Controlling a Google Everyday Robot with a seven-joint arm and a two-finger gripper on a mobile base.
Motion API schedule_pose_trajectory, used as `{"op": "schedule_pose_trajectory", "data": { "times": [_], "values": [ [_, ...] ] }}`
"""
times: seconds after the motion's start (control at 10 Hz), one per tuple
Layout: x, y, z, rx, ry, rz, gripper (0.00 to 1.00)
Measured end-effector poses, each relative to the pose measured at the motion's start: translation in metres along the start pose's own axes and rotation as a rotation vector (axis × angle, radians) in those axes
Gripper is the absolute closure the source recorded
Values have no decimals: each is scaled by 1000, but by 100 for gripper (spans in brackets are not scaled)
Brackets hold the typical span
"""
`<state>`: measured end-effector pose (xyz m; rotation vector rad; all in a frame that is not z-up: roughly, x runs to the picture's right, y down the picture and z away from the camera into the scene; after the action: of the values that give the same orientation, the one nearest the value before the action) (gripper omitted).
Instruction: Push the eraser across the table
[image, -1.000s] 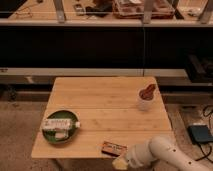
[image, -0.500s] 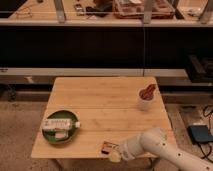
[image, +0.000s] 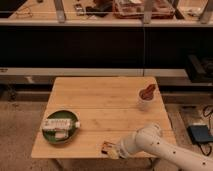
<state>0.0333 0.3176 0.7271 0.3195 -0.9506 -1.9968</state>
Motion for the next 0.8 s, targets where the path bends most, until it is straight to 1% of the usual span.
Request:
{"op": "schedule_pose_trajectory", "data": {
  "times": [0.1,0.3,0.5,0.6,0.7,0.8],
  "values": [
    [-3,-7,-3,-4,-5,-7,100],
    [-9,-27,-6,15,-9,-18,100],
    [-21,-39,0,31,-42,-21,100],
    [-24,-39,2,29,-53,-18,100],
    [-26,-36,5,17,-65,-17,100],
    [-26,-31,4,-4,-62,-11,100]
  ]
}}
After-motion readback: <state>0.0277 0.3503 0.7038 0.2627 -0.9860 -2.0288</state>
